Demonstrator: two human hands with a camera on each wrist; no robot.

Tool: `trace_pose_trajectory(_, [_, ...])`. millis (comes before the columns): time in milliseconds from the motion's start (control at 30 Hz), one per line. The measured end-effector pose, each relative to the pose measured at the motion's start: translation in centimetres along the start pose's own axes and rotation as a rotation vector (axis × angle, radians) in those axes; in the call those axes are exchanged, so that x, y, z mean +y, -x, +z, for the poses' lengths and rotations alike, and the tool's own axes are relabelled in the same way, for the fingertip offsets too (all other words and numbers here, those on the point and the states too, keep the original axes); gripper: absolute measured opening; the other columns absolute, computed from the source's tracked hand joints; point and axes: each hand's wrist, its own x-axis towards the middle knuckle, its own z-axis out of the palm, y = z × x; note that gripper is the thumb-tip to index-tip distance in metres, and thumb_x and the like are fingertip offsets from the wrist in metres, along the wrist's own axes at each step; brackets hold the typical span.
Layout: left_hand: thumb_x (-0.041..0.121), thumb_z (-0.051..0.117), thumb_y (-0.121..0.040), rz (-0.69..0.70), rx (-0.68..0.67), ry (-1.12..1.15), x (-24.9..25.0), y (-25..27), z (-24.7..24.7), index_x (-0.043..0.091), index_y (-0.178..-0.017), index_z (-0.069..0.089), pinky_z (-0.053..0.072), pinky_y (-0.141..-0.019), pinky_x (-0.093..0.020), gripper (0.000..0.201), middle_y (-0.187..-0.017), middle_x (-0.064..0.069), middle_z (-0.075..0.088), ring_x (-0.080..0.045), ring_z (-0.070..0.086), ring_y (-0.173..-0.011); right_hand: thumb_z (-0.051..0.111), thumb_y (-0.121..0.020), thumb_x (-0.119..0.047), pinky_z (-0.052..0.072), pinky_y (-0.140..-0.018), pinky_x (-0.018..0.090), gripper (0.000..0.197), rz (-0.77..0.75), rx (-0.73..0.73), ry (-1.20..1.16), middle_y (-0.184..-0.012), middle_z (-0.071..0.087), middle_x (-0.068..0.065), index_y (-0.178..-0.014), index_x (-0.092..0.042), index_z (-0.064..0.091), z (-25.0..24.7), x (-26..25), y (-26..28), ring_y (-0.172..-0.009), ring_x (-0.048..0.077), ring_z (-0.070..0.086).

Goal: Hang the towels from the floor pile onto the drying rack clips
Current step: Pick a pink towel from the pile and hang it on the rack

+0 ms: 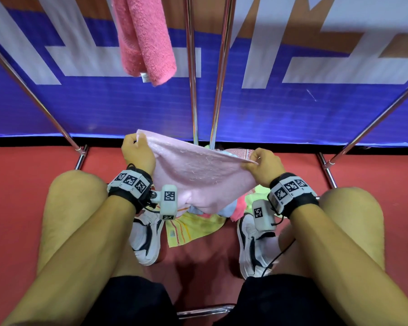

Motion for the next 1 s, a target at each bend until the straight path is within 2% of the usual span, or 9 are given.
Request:
trace_pose_trajectory(133, [0.013,0.052,-0.1,-0.006,-0.146,-0.066,-0.1,2.1,0.8,0.018,-0.065,0.043,0.033,-0.051,-0.013,0.036,-0.063,0.006,0.04,-0.004,0.034,-0.055,0.077,-0.083,-0.028,0.034,-0.047,0.023,0.027,-0.005,-0.052,-0.157,-0.07,0.054,0.002,-0.086,-0.013,0.055,0.3,-0.6,0.1,-0.059,0.017,0.048])
trace_pose_trajectory(267, [0.007,0.054,-0.095,-0.033,-0.271,-0.088,0.2,3.8,1.7,0.006,-0.081,0.058,0.033,-0.048,-0.008,0.014,-0.066,0.006,0.048,-0.005,0.04,-0.058,0.075,-0.085,-0.021,0.035,-0.036,0.019,0.024,0.01,-0.093,-0.33,-0.066,0.052,0.002,-0.093,-0.018,0.052,1.2,-1.6,0.3,-0.04,0.009,0.046])
trace_pose_trajectory(333, [0.009,0.056,-0.091,-0.044,-0.325,-0.087,0.4,4.3,2.1,0.003,-0.081,0.059,0.042,-0.054,-0.017,0.012,-0.067,0.003,0.05,-0.012,0.043,-0.061,0.068,-0.089,-0.013,0.036,-0.034,0.018,0.021,0.011,-0.102,-0.415,-0.067,0.052,0.002,-0.102,-0.017,0.053,1.4,-2.3,0.5,-0.033,0.002,0.045])
trace_pose_trajectory(400, [0.02,0.06,-0.085,-0.083,-0.39,-0.074,0.4,4.8,2.4,0.009,-0.081,0.065,0.055,-0.066,-0.036,0.013,-0.07,0.003,0.057,-0.017,0.052,-0.066,0.058,-0.093,-0.006,0.039,-0.033,0.02,0.02,0.018,-0.14,-0.513,-0.065,0.052,0.007,-0.111,-0.013,0.051,1.5,-3.2,0.8,-0.031,0.007,0.046])
trace_pose_trajectory(500, [0.042,0.061,-0.073,-0.112,-0.506,-0.053,0.7,5.7,2.5,0.028,-0.078,0.071,0.06,-0.078,-0.053,0.018,-0.069,0.009,0.068,-0.02,0.065,-0.072,0.047,-0.096,-0.002,0.044,-0.035,0.025,0.017,0.006,-0.158,-0.62,-0.068,0.05,0.008,-0.108,-0.013,0.048,1.4,-4.5,1.2,-0.034,0.016,0.05])
trace_pose_trajectory(633, [0.028,0.067,-0.083,-0.098,-0.552,0.04,2.4,7.3,3.1,0.023,-0.078,0.07,0.058,-0.079,-0.056,0.008,-0.071,0.004,0.069,-0.018,0.064,-0.069,0.036,-0.094,0.006,0.052,-0.042,0.03,0.025,-0.005,-0.178,-0.794,-0.067,0.053,0.006,-0.088,-0.012,0.052,1.4,-5.7,1.1,-0.038,0.017,0.05])
trace_pose_trajectory(700, [0.029,0.066,-0.079,-0.1,-0.581,0.085,2.8,7.7,3.3,0.02,-0.08,0.071,0.058,-0.08,-0.057,0.01,-0.072,0.0,0.071,-0.021,0.066,-0.071,0.035,-0.09,0.012,0.055,-0.047,0.03,0.031,0.006,-0.199,-0.86,-0.071,0.055,0.012,-0.083,-0.008,0.058,1.6,-6.2,1.0,-0.045,0.017,0.053])
trace_pose_trajectory(867, [0.018,0.064,-0.093,-0.037,-0.653,0.126,2.7,8.1,3.7,0.022,-0.08,0.075,0.055,-0.083,-0.062,0.017,-0.071,0.0,0.072,-0.022,0.066,-0.072,0.05,-0.081,0.025,0.059,-0.063,0.024,0.037,-0.074,-0.217,-0.923,-0.078,0.066,0.017,-0.098,-0.004,0.063,2.2,-6.3,1.1,-0.063,0.017,0.067])
trace_pose_trajectory(1000, [0.021,0.06,-0.095,-0.02,-0.726,0.097,2.3,7.9,3.7,0.023,-0.076,0.075,0.054,-0.084,-0.059,0.024,-0.066,0.008,0.067,-0.016,0.062,-0.069,0.074,-0.072,0.017,0.057,-0.07,0.023,0.03,-0.157,-0.156,-0.841,-0.076,0.07,0.015,-0.092,-0.005,0.068,2.8,-5.8,0.9,-0.069,0.016,0.069])
